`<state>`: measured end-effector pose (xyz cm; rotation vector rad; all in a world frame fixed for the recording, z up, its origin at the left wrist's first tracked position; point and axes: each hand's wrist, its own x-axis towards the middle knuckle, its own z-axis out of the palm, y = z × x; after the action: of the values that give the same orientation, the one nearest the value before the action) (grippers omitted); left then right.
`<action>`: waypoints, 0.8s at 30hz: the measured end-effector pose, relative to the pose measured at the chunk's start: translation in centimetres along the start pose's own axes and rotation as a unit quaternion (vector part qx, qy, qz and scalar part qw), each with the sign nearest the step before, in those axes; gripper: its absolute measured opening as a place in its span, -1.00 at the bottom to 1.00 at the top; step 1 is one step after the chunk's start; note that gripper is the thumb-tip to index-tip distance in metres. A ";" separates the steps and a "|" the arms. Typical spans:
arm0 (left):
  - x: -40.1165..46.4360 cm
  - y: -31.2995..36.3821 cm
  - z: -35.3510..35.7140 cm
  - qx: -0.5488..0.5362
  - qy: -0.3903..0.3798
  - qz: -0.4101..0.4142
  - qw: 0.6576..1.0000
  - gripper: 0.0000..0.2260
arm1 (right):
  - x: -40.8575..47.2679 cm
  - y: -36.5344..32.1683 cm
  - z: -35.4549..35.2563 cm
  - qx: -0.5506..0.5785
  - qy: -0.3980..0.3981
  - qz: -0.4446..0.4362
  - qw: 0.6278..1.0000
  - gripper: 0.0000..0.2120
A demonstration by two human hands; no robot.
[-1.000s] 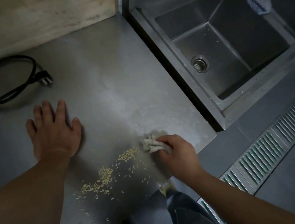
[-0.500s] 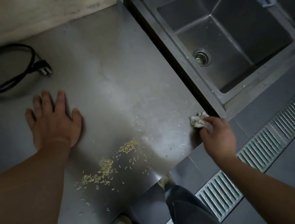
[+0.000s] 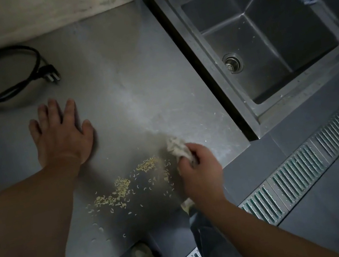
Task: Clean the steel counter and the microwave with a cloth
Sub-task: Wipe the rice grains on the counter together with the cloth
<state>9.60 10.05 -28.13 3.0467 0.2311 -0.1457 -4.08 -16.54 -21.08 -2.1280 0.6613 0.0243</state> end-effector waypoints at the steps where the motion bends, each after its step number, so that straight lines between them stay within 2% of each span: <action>1: 0.0 0.0 0.0 -0.002 -0.002 -0.001 1.000 -0.42 | 0.6 0.0 -0.5 0.014 0.026 -0.003 1.000 -0.76; 4: 0.1 -0.1 0.1 -0.003 -0.006 -0.001 1.000 -0.40 | 2.8 1.1 -2.8 -0.034 0.076 -0.034 0.996 -0.72; 7: 0.2 -0.1 0.1 0.001 -0.009 -0.001 1.000 -0.40 | 4.3 3.2 -5.0 -0.120 0.082 -0.024 0.989 -0.71; 11: 0.2 0.0 0.0 0.010 -0.015 0.000 1.000 -0.40 | 2.5 5.1 -4.9 -0.224 -0.015 0.003 0.974 -0.68; 13: 0.2 0.0 0.0 0.011 -0.018 -0.001 1.000 -0.40 | 0.5 5.0 -3.3 -0.237 -0.064 0.004 0.969 -0.70; 19: 0.2 -0.1 -0.3 0.005 -0.019 0.001 1.000 -0.41 | -3.4 1.2 2.4 -0.097 -0.124 0.008 0.987 -0.84; 21: 0.2 0.0 -0.4 0.008 -0.022 0.001 1.000 -0.41 | -3.3 -0.3 2.8 -0.047 -0.107 0.014 0.993 -0.91; 24: 0.3 -0.1 -0.5 0.007 -0.027 -0.002 1.000 -0.41 | -1.7 -1.9 2.3 0.043 -0.061 0.020 0.997 -0.89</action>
<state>9.92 10.24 -27.71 3.0507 0.2325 -0.2293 -4.10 -13.13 -20.64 -2.0131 0.6201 0.1445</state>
